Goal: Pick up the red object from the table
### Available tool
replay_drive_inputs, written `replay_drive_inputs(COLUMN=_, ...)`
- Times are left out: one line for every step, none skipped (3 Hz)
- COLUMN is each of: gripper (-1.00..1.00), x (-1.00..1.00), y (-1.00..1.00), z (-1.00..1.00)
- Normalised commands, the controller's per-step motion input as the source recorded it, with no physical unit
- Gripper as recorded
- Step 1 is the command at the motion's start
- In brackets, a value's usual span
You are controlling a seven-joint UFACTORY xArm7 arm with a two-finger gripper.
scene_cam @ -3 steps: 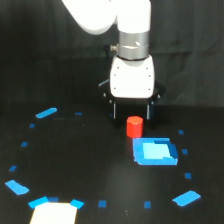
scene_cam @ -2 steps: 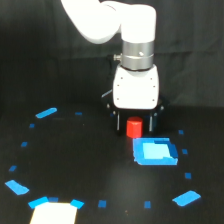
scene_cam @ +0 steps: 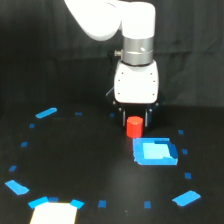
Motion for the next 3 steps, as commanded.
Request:
replay_drive_inputs(gripper=-0.03, x=-0.79, y=-0.44, z=-0.18)
replay_drive_inputs(gripper=-0.76, x=-1.00, y=-0.35, z=0.04)
replay_drive_inputs(gripper=1.00, x=-0.10, y=-1.00, z=-0.33)
